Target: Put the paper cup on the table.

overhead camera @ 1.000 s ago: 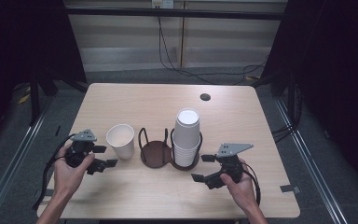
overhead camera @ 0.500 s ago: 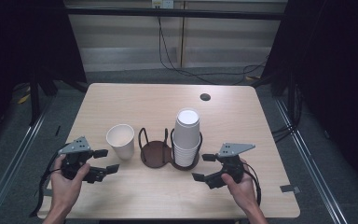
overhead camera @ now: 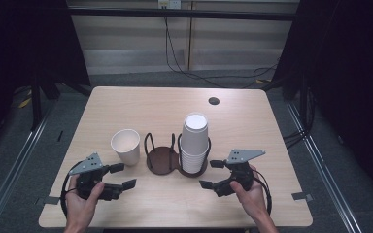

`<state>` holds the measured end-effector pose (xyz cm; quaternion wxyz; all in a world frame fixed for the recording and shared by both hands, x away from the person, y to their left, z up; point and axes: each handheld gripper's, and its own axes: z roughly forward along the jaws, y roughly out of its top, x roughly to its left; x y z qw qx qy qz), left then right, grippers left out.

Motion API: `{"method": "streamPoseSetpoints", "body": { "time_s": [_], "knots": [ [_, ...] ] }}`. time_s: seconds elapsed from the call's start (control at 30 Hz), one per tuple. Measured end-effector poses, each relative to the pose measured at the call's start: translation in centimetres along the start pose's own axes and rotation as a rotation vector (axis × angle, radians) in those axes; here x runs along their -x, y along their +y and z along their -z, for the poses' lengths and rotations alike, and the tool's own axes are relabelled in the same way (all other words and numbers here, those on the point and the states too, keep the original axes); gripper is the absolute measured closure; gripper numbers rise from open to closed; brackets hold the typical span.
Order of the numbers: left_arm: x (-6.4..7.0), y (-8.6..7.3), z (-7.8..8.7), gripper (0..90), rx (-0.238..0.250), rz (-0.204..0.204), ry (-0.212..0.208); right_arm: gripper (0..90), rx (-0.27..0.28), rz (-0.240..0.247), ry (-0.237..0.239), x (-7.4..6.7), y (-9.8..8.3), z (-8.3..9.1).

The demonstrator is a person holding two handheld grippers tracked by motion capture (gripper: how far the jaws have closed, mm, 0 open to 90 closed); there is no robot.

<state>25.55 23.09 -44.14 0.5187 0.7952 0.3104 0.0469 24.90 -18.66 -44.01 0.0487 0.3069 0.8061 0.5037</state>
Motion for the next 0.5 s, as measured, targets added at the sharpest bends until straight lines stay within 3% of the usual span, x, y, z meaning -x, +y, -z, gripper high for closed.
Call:
{"method": "streamPoseSetpoints", "body": {
  "time_s": [0.17, 0.3, 0.37, 0.5],
  "knots": [
    [0.4, -0.7, -1.1, 20.7, -0.012, -0.019, -0.002, 15.7, 0.000, 0.001, -0.002, 0.0, 0.0, 0.0],
    [1.2, -1.8, -2.1, 18.2, 0.037, 0.014, -0.015, 15.5, -0.005, 0.004, 0.004, -0.1, 0.0, -0.3],
    [1.6, -2.3, -2.7, 18.0, 0.007, 0.022, -0.042, 15.2, -0.003, 0.004, 0.011, -0.1, 0.0, -0.3],
    [2.2, -2.4, -3.6, 17.1, -0.014, -0.023, -0.045, 14.6, -0.002, -0.011, 0.013, -0.1, -0.2, -0.7]
  ]
}}
